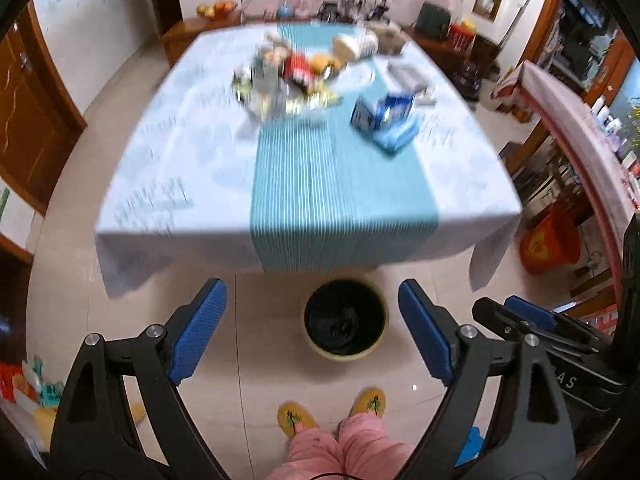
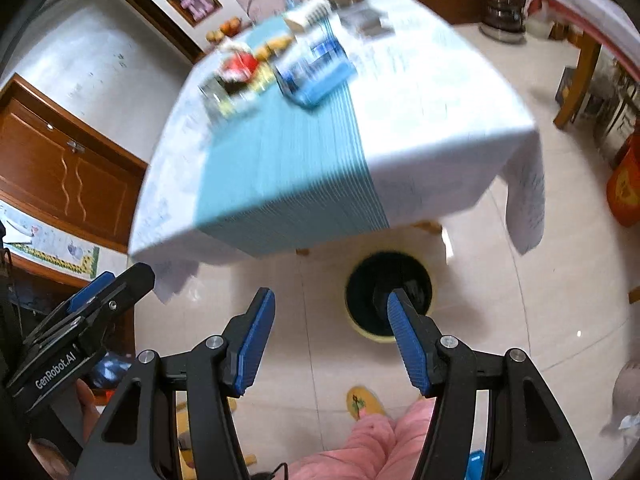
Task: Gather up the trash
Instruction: 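Grasp the blue snack bag with the left tool while the right tool grasps the blue mask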
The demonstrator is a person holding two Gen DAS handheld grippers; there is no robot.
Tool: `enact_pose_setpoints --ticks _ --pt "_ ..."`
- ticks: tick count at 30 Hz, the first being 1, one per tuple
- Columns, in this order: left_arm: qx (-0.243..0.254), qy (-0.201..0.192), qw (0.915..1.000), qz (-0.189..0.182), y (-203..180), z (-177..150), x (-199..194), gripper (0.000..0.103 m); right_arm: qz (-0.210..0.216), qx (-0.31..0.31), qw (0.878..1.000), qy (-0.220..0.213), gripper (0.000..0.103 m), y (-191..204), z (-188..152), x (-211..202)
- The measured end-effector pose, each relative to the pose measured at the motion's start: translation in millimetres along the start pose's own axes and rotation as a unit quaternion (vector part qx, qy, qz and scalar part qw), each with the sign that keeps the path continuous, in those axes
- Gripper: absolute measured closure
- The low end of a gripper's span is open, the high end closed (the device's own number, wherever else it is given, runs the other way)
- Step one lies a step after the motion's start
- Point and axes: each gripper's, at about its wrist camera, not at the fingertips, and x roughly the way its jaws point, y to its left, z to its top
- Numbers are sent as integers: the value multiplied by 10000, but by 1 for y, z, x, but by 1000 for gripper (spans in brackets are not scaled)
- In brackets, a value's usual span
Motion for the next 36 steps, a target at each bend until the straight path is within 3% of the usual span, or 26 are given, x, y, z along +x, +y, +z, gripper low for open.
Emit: enact_pose_setpoints --ticks 8,12,16,23,31,36 --pt "528 -674 9963 -53 -4 45 -67 17 -22 -22 9979 -649 43 35 28 -65" --pt "832 -847 9929 -118 -10 67 -75 17 -76 76 9967 -799 43 38 39 -72" --pt "1033 -741 9916 -241 -20 92 -63 17 -181 194 9955 -905 43 37 52 -71" --pt "1124 -202 9923 -482 -44 138 5 17 -66 319 9960 -829 43 14 93 -44" --pt "1160 437 9921 -208 -77 195 111 18 254 373 9985 -295 43 -18 160 24" --pt "1407 768 9870 -83 -106 223 175 20 374 446 9983 -2 43 -40 193 61"
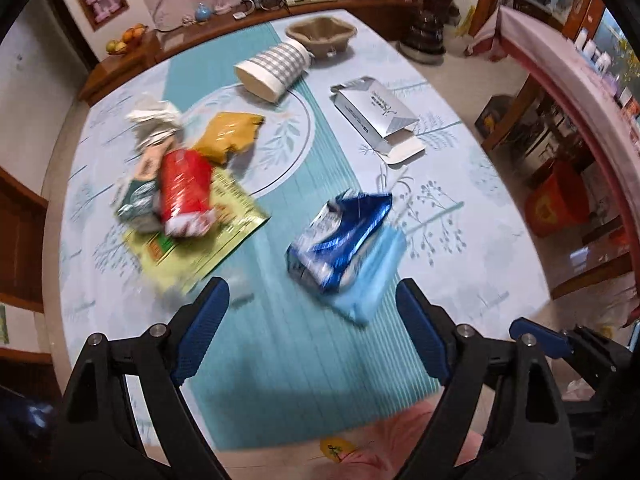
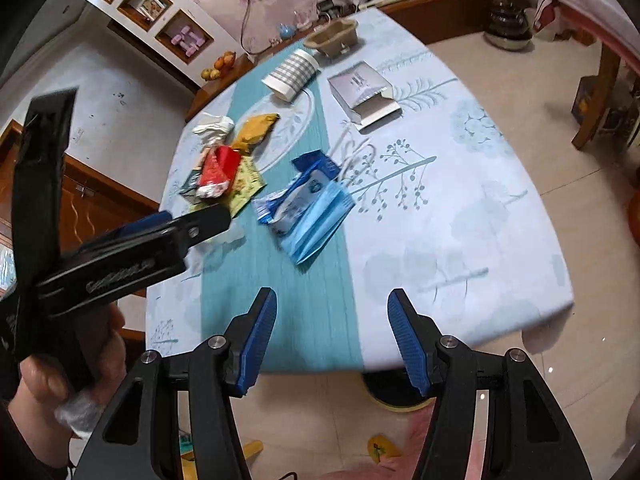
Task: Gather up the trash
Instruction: 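Grasp the blue snack bag with the left tool while the right tool grasps the blue mask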
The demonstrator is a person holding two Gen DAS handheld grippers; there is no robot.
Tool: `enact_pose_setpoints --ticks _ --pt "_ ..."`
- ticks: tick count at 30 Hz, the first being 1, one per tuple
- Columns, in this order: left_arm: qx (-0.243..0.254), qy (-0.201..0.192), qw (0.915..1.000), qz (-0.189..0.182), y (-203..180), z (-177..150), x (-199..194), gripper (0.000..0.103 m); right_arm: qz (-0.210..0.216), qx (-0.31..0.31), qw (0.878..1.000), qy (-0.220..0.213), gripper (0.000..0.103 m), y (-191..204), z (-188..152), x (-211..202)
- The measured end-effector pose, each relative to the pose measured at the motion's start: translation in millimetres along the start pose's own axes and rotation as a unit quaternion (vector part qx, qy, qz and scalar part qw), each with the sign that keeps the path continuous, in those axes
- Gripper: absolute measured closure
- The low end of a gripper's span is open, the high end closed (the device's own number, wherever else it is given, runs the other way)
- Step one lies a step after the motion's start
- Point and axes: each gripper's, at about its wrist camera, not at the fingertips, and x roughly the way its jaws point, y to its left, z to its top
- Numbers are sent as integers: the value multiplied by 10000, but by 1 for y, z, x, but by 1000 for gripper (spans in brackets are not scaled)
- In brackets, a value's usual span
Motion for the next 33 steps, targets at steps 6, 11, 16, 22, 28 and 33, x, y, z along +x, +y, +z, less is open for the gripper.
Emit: enact_pose_setpoints --ticks 6,11,16,22,28,33 --pt "230 508 9984 14 -12 28 61 34 59 21 9997 223 44 -21 28 32" --pt "69 813 9965 -168 -7 33 90 34 152 51 9990 409 44 -26 39 52" --pt "-35 942 9953 -216 -3 34 108 36 231 32 9983 532 44 -22 45 66" --pt "-410 849 9951 -305 17 33 106 38 308 43 9974 651 43 -10 56 86" --pt "-887 607 9931 -473 49 29 90 39 355 -25 9965 750 43 10 69 109" --pt "-1347 318 9884 -633 73 18 60 39 184 -194 9974 665 43 27 76 128"
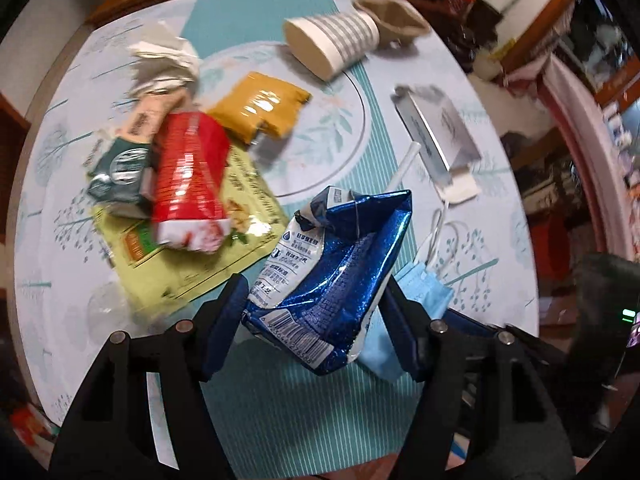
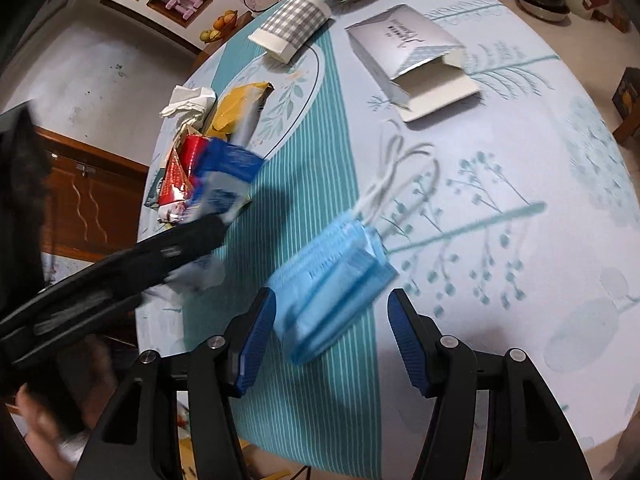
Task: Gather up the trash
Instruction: 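Grasp the blue snack bag with the left tool while the right tool grasps the blue mask, then carry the blue snack bag and blue mask with both tools over the bin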
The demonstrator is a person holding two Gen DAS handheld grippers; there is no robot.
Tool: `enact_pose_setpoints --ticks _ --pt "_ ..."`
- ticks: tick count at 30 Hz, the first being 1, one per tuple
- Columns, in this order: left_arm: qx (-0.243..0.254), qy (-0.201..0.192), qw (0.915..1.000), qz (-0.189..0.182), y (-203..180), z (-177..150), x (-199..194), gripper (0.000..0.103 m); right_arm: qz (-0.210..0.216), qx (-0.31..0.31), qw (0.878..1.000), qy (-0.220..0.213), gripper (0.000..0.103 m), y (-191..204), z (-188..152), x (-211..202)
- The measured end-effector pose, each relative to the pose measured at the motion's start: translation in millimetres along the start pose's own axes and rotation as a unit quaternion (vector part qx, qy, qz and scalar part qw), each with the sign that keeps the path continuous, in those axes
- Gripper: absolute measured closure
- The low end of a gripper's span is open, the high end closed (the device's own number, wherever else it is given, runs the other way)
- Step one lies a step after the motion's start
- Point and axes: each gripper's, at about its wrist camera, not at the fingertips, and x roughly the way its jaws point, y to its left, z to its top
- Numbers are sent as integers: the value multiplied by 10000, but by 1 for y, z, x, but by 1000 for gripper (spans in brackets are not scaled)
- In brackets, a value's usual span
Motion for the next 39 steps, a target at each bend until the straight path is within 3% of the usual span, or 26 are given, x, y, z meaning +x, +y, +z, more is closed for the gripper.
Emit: enact_pose_setpoints --ticks 3,5,10,17,24,34,39 --pt "-163 -131 9997 -82 9 -5 -20 39 -166 -216 9996 -75 51 11 4 7" --pt "-280 -187 9993 -130 15 -11 -29 39 -313 -384 9987 -64 73 18 5 12" --pt "-571 -293 9977 -206 31 -27 -47 39 -364 -616 9974 -71 94 28 5 15" --pt "-881 -420 9952 -115 44 -62 -70 39 -264 -879 9953 -309 96 47 -5 -13" --pt "-989 -621 9929 -204 53 -99 -110 39 -191 -976 9930 -640 96 68 -31 -68" --pt "-851 -1068 9895 -463 70 -170 -188 39 -10 -1163 9854 -1245 96 108 -116 -154" --pt "-653 -1082 9908 -481 75 -211 -209 39 -8 -1233 9824 -1405 96 122 -167 -178"
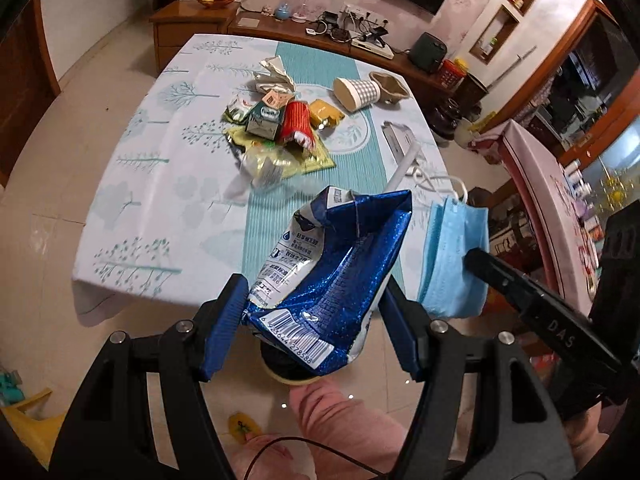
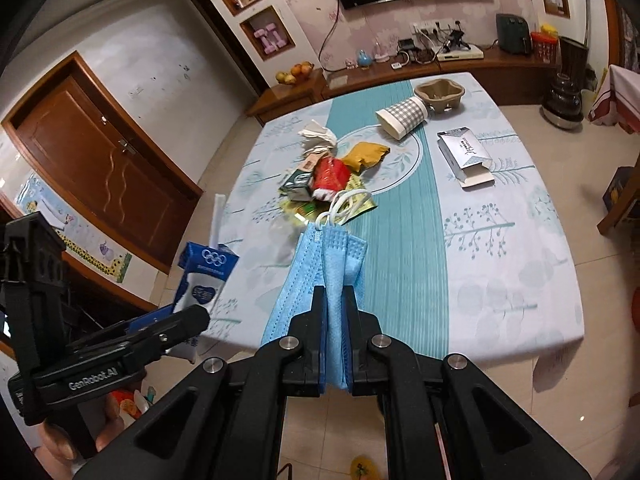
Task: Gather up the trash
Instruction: 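Carry the blue snack bag and blue mask with both tools over the bin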
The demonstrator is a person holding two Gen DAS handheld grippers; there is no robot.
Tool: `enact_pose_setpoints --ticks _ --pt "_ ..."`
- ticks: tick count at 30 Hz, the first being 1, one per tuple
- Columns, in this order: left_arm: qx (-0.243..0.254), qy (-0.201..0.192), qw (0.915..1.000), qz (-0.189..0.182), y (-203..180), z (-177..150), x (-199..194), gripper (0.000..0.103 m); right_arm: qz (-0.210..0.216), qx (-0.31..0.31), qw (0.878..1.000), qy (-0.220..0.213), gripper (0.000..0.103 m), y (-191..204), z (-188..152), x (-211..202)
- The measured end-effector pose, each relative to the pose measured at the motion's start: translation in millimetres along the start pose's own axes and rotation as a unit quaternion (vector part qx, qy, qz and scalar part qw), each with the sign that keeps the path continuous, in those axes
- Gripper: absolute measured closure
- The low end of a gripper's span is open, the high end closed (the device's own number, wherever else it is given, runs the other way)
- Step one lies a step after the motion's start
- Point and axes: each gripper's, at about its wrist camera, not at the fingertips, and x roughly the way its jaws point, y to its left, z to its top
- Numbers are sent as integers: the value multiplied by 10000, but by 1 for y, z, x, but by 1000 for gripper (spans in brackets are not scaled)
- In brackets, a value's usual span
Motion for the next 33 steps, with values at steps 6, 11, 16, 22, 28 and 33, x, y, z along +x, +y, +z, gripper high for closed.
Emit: enact_pose_setpoints --ticks 6,11,16,22,28,33 --pt "215 176 9996 -110 9 -47 -21 39 -143 218 9996 50 96 12 -56 -27" --pt "479 421 9979 -59 12 -88 -20 39 -381 314 9986 205 96 15 -107 -38" --pt "565 575 9967 66 12 -118 -11 39 -527 345 9966 529 96 4 -144 -37" --pt "520 700 9959 251 5 -138 13 39 -588 334 9929 974 96 -20 -170 -13" --pt "502 884 9940 397 -7 -169 74 39 -632 169 9870 1470 96 -54 -198 44" --pt "563 1083 9910 542 -11 -199 137 39 -670 -47 9817 1782 96 -87 -229 98"
